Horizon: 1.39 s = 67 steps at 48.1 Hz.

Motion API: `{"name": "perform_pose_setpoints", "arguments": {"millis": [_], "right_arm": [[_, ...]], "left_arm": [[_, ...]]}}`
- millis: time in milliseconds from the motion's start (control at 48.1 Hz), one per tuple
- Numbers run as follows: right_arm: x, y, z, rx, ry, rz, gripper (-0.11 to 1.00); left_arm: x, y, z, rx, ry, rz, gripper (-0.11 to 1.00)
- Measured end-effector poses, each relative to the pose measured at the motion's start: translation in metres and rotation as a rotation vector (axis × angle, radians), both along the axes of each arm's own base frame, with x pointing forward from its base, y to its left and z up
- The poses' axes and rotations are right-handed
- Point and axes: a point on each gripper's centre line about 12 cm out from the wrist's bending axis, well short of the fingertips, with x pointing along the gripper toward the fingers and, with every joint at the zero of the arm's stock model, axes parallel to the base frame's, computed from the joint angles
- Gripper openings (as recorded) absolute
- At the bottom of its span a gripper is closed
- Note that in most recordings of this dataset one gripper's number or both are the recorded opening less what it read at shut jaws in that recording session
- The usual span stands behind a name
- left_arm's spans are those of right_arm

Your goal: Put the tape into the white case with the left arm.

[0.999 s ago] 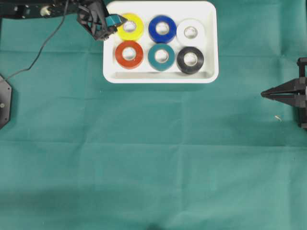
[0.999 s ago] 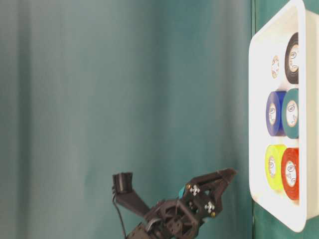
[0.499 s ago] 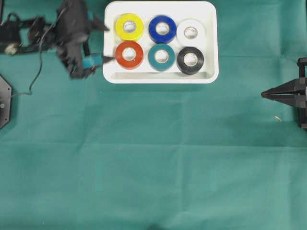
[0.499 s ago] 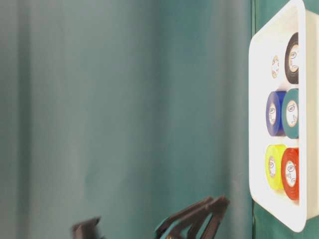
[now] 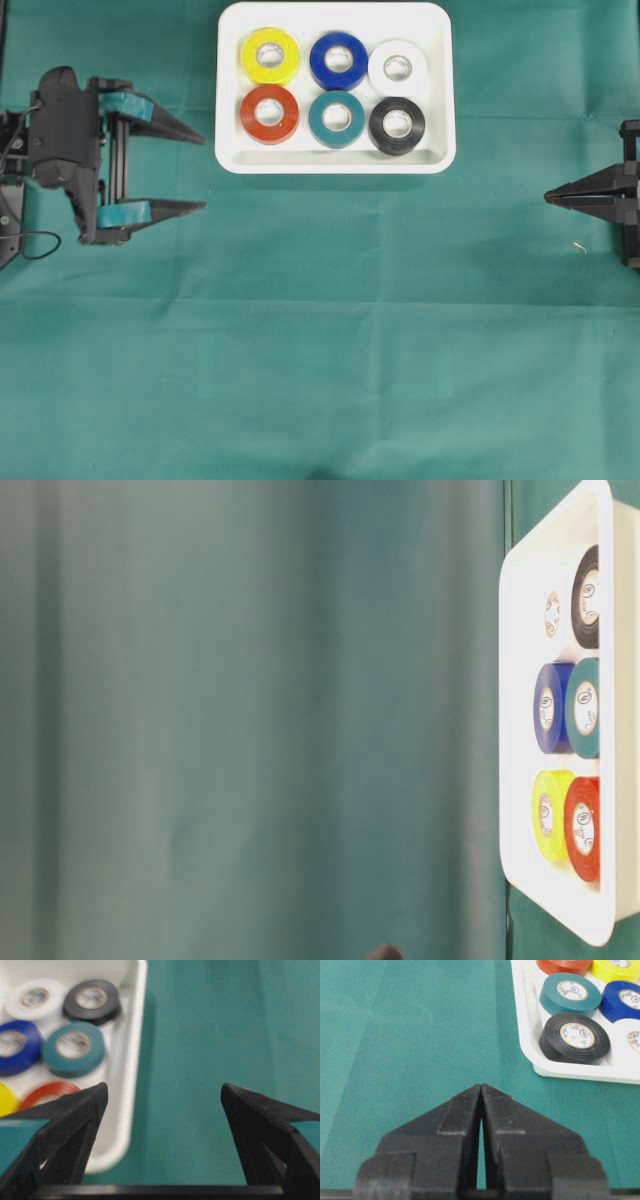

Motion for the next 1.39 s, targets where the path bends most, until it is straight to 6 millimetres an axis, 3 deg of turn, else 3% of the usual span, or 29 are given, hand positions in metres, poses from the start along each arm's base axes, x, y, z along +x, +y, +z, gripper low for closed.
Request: {"name": "perform_pose_setpoints", "arguments": {"millis": [395,1019,1394], "right_arm": [[0.0,0.0,-0.001,0.0,-0.006,0.001,-0.09],[-0.001,0.0,-0.002,0.0,-0.005,0.001,-0.09],[-0.001,-0.001,-0.001,0.0,-0.008,-0.005,-0.09]], "left_arm": [[-0.034,-0.028,-0.001,-0.018,-0.055,-0.113,0.99],[-0.101,-0.025,0.001,-0.02,-0.267,-0.124,0.99],[-0.114,-0.022,0.003,-0.018,-0.278,-0.114,0.99]]}}
